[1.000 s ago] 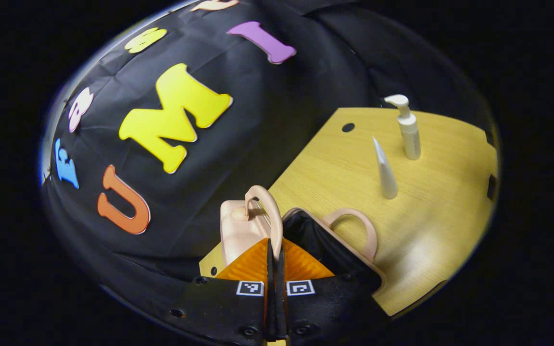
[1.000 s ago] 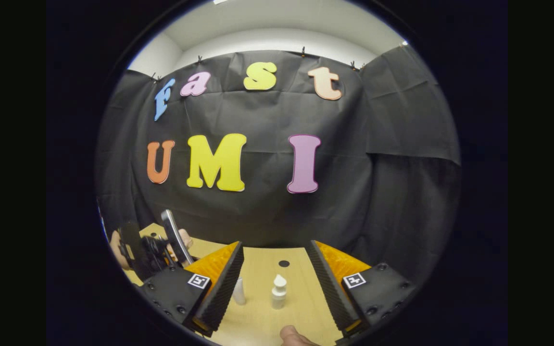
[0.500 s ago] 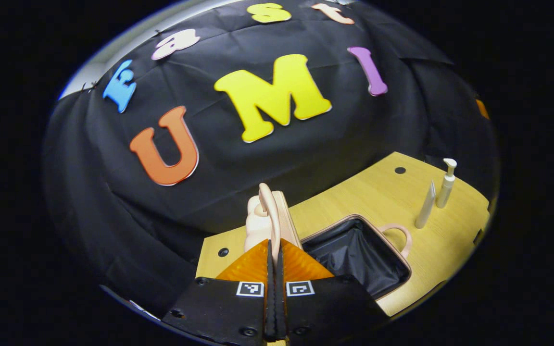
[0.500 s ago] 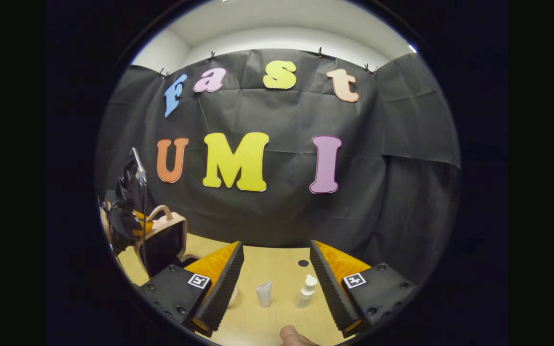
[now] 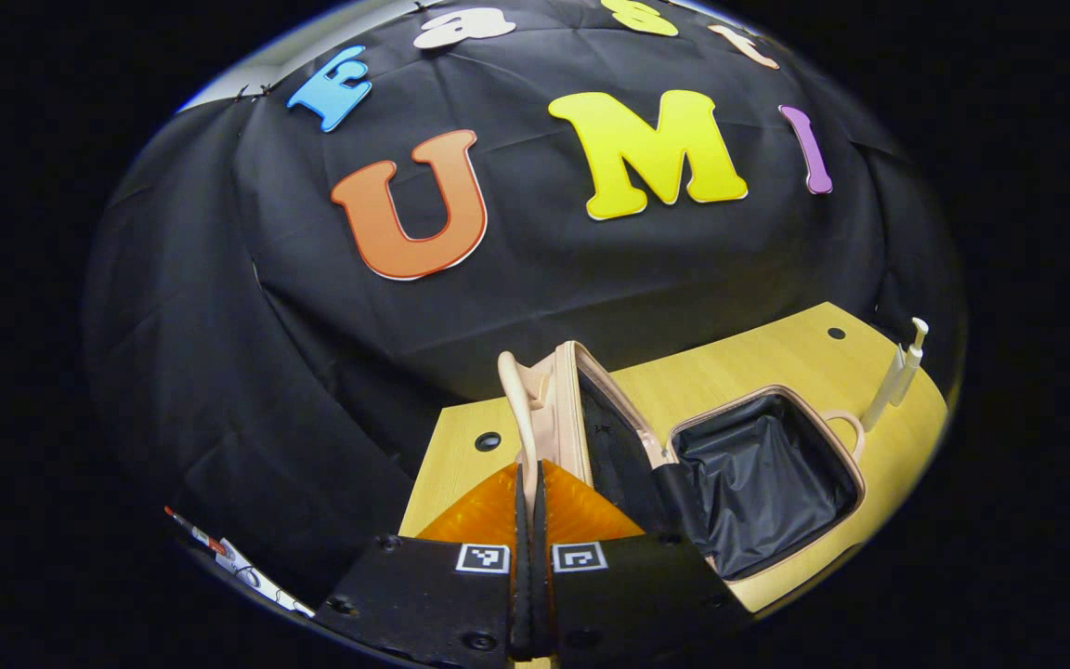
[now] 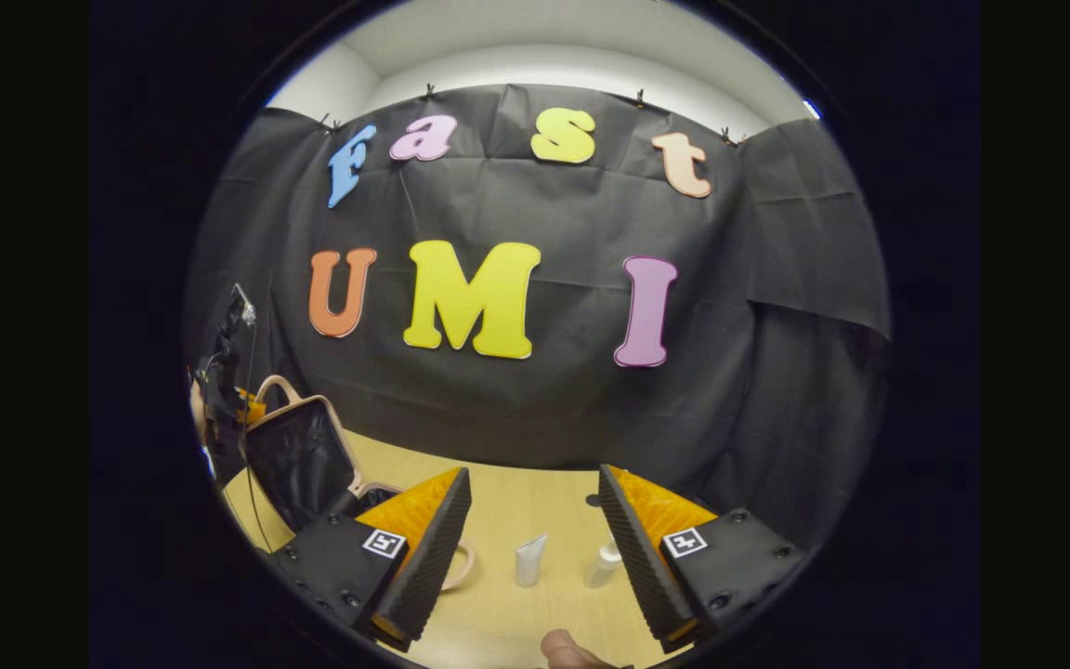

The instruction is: First open the suitcase, pack the skin care products into it, and then close the suitcase.

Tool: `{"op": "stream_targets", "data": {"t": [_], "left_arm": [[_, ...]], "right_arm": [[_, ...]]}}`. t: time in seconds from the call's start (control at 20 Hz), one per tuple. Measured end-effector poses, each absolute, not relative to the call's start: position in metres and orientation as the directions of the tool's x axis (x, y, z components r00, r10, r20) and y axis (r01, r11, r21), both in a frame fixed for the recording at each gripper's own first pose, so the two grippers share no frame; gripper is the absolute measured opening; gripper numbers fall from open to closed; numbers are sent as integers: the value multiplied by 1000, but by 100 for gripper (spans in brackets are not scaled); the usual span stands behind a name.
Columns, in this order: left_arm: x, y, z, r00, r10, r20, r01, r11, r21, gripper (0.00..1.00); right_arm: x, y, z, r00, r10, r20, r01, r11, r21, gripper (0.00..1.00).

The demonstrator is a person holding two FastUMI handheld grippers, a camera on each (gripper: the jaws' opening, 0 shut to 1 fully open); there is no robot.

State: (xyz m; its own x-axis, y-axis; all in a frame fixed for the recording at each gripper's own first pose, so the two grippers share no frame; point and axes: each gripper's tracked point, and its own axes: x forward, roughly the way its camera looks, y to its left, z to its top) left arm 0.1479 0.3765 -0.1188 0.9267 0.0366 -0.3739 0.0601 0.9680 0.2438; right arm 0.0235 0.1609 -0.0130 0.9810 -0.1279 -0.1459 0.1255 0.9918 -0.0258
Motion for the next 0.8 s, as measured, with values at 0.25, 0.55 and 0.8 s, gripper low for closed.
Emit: {"op": "stream_targets", "data": {"t": [0.25, 0.55, 0.8], "left_arm": [[149, 428, -170, 906, 64, -419, 20, 981, 195, 3], [157, 462, -234, 869, 30, -494, -14, 999, 36, 3], [165, 474, -300, 811, -15, -584, -24, 998, -59, 3]], "right_arm": [[14, 155, -26, 968, -175, -181, 170, 984, -44, 81], [0, 144, -48, 941, -234, -246, 231, 972, -41, 82], [-14, 139, -76, 909, -274, -315, 267, 962, -66, 82]]}}
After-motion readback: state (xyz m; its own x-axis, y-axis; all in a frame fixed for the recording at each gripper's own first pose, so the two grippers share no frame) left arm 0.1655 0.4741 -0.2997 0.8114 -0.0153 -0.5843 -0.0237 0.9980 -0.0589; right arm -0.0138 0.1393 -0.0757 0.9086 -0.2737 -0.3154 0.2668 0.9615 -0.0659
